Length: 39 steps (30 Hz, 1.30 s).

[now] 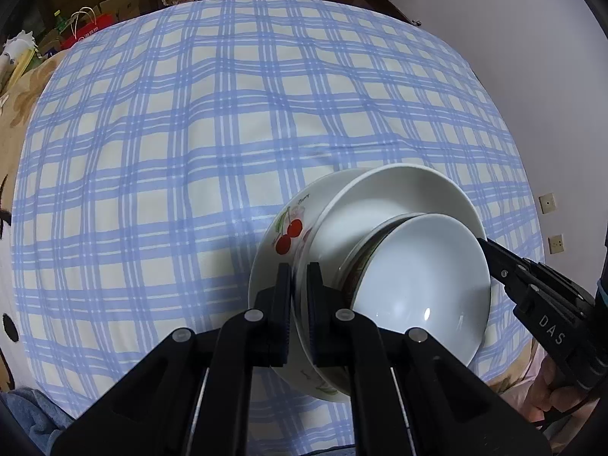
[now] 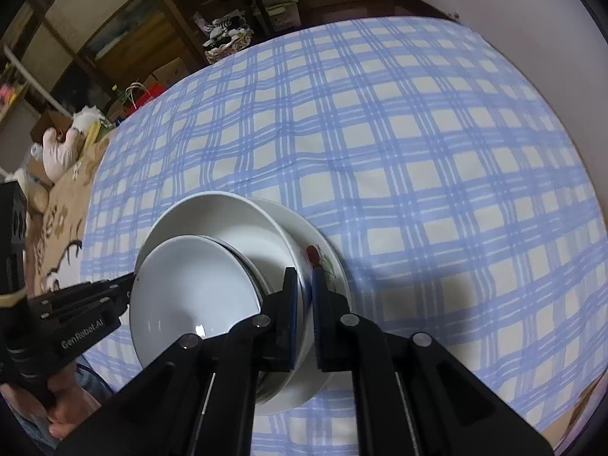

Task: Organize plates and bowls
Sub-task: 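Lower the bowl stack onto the cherry-print plates with both grippers, then open both grippers and release the bowl stack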

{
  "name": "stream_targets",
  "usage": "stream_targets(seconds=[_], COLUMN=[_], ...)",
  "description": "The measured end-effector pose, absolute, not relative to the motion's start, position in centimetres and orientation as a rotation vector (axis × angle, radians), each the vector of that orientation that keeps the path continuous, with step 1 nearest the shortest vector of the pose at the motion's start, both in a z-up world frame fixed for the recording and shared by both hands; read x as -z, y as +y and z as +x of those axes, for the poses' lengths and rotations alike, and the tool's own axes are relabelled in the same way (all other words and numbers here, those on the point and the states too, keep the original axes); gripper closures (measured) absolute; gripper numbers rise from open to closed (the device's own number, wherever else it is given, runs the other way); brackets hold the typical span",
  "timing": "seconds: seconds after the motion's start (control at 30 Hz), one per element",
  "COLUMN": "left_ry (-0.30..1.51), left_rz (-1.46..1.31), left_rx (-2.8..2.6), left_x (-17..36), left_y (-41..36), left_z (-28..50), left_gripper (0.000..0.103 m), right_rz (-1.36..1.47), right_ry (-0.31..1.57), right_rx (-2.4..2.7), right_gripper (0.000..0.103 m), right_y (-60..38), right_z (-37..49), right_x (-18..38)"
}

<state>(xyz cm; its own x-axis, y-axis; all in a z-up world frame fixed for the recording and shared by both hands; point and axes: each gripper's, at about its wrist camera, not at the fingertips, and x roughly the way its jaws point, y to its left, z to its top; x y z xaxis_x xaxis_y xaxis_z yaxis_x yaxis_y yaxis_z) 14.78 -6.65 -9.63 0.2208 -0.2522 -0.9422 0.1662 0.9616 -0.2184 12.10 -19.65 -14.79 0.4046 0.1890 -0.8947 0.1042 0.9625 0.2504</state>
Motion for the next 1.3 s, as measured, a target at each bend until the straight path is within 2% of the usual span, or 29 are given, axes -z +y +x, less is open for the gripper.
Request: stream_targets(seconds=[0.27, 0.43, 0.8, 0.93, 1.03, 1.1, 1.2, 1.27, 1.3], left_ry=[1.25, 1.191, 1.01, 0.942, 0.883, 0.852, 0.795, 0.767, 0.752], left_rz=[-0.062, -0.037, 0.006, -0.004, -0.006, -0.012, -0.002, -0.004, -0.007], left_rx=[0.283, 0.277, 0.194, 0.183, 0.159, 0.153, 0.145, 0.148, 0.151], left_x=[8.6, 7.2, 1.2, -1.1, -2.5, -3.3, -4.2, -4.5, -4.6], left_y=[-5.7, -4.9, -0.6, 0.9, 1.7, 2.3, 2.8, 3.0, 3.1], left_z=[13.7, 12.2, 6.7, 4.4, 2.6, 1.4, -0.3, -1.3, -1.8], left_gripper=[0.087, 0.086, 0.085, 0.078, 0.075, 0.071, 0.06, 0.049, 0.047], right_rz=[0.26, 0.226, 0.153, 0.138, 0.135, 0.132, 0.117, 0.116, 0.118], right_ry=[1.11, 1.07, 0.922, 0.842, 0.788, 0.744, 0.684, 0.645, 0.628], right_rx=[-0.074, -0.063, -0.052, -0.053, -0.05, -0.053, -0.047, -0.044, -0.043], right_gripper=[0.095, 0.095, 0.095, 0.094, 0.086, 0.075, 0.068, 0.056, 0.053], right_y=[-19.5, -19.6, -18.6, -18.3, -18.2, -18.1, -18.0, -17.9, -18.0], right_z=[10.8, 9.4, 4.1, 1.6, 0.0, -1.1, -2.8, -4.0, -4.5], right_x=[14.2, 12.3, 7.7, 5.5, 3.9, 3.0, 1.9, 1.4, 1.2])
